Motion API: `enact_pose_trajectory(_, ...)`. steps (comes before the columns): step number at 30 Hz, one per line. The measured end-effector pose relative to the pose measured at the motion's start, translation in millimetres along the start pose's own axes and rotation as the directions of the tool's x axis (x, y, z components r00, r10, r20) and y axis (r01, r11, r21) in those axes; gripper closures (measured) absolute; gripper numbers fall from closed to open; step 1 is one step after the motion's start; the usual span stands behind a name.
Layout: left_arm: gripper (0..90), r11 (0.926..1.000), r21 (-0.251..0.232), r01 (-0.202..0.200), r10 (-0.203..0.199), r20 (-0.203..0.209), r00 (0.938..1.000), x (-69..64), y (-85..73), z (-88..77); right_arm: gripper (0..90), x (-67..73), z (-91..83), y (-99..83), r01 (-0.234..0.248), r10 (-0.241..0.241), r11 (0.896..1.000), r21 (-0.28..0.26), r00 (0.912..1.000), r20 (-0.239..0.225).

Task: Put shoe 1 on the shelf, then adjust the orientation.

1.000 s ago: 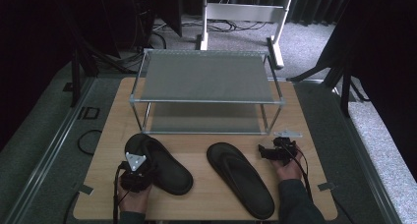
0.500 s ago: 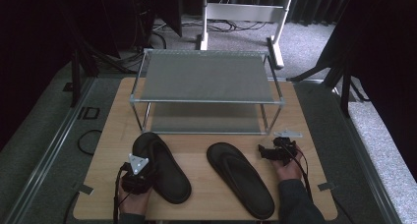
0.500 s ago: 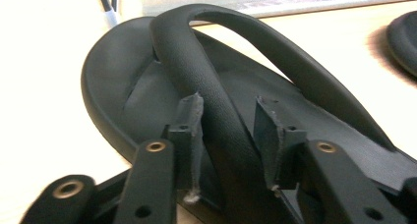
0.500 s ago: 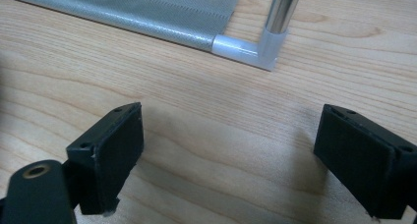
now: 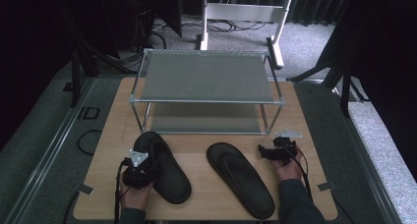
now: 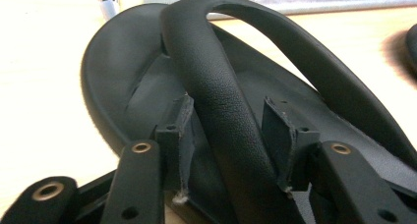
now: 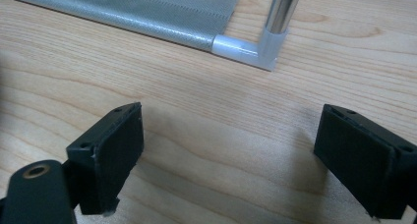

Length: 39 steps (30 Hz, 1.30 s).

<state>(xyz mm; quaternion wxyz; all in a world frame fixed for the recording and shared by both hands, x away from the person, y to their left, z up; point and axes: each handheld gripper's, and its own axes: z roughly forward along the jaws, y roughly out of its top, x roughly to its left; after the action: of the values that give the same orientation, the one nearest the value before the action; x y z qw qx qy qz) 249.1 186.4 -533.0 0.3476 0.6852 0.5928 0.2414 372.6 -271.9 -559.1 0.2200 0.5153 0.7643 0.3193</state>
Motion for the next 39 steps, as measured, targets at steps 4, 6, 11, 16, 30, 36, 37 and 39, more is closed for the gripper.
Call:
enact_pose_trajectory(4,71.2,0.9984,-0.025,-0.050,0.051,0.038,0.9980,-7.3,3.4,2.9,11.1,0.0,0.0,0.0,0.000,0.000,1.000,0.000,1.0000,0.000)
enact_pose_trajectory(6,72.0,0.9979,-0.030,-0.058,0.059,0.041,0.9974,-9.7,4.4,4.8,11.1,0.0,0.0,0.0,0.000,0.000,1.000,0.000,1.0000,0.000)
enact_pose_trajectory(11,72.5,0.9978,-0.038,-0.055,0.057,0.051,0.9971,-10.2,6.0,7.1,11.1,0.0,0.0,0.0,0.000,0.000,1.000,0.000,1.0000,0.000)
enact_pose_trajectory(16,72.5,0.9974,-0.049,-0.053,0.056,0.054,0.9970,-11.9,7.4,8.5,11.1,0.0,0.0,0.0,0.000,0.000,1.000,0.000,1.0000,0.000)
enact_pose_trajectory(30,73.0,0.9970,-0.072,-0.028,0.034,0.086,0.9957,-15.0,17.8,13.5,11.1,0.0,0.0,0.0,0.000,0.000,1.000,0.000,1.0000,0.000)
enact_pose_trajectory(36,73.1,0.9950,-0.096,-0.030,0.039,0.093,0.9949,-15.5,26.4,14.7,11.1,0.0,0.0,0.0,0.000,0.000,1.000,0.000,1.0000,0.000)
enact_pose_trajectory(37,73.1,0.9945,-0.101,-0.030,0.039,0.094,0.9948,-15.6,27.9,15.0,11.1,0.0,0.0,0.0,0.000,0.000,1.000,0.000,1.0000,0.000)
enact_pose_trajectory(39,73.1,0.9935,-0.109,-0.031,0.042,0.097,0.9944,-16.0,30.9,16.1,11.1,0.0,0.0,0.0,0.000,0.000,1.000,0.000,1.0000,0.000)
